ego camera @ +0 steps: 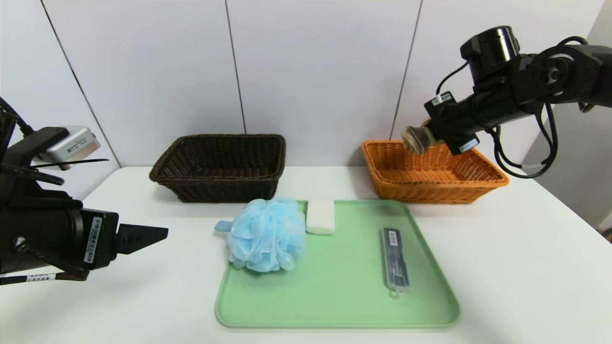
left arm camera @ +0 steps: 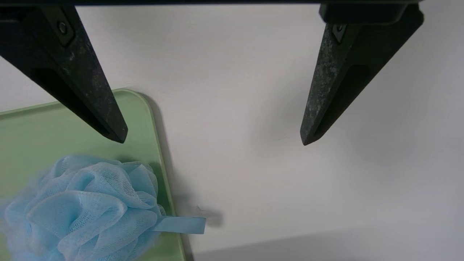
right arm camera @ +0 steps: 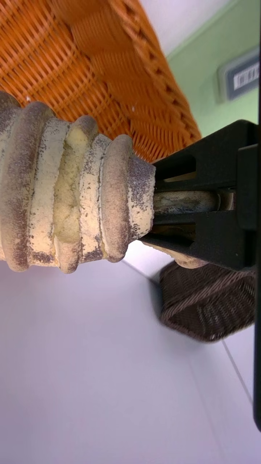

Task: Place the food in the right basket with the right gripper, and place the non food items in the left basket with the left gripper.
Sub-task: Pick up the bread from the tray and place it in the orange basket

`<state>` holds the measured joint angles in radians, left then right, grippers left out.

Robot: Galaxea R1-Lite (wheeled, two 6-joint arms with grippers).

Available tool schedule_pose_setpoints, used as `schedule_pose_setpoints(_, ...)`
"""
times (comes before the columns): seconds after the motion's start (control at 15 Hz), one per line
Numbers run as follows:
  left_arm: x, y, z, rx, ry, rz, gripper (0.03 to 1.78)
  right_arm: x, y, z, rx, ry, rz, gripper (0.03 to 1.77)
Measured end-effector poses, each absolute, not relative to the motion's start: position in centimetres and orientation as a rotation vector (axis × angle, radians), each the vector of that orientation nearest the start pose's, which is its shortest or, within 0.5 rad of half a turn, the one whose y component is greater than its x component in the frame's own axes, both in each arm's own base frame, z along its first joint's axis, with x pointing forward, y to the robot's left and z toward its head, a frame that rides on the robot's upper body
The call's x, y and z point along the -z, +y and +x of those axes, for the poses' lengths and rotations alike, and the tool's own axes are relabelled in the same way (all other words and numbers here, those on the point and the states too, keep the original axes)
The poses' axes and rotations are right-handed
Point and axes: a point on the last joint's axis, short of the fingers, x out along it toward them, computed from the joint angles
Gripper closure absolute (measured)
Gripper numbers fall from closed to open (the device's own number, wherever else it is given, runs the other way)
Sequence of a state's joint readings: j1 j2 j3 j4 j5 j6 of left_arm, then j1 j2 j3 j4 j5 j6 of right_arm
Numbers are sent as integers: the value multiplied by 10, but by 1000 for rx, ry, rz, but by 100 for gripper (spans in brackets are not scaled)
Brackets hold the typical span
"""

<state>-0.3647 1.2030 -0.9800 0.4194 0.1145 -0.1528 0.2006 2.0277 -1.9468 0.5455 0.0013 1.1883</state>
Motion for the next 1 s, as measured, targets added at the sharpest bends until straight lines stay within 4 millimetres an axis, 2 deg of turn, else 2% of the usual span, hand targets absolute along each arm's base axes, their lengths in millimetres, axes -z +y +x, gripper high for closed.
schedule_pose_setpoints(0.27,-254,-55,150,194,640,4,12,-262,56,403,195,677,1233,161)
schedule_pose_setpoints(0.6,-253,-54,149,195,642,7,12,-226,35,426,299,717,1248,161)
schedule_pose_setpoints(0.8,-253,-54,148,194,641,8,12,-206,29,437,344,743,1265,161)
schedule_pose_setpoints(1.0,-252,-54,148,194,642,7,12,-197,24,444,356,736,1290,161)
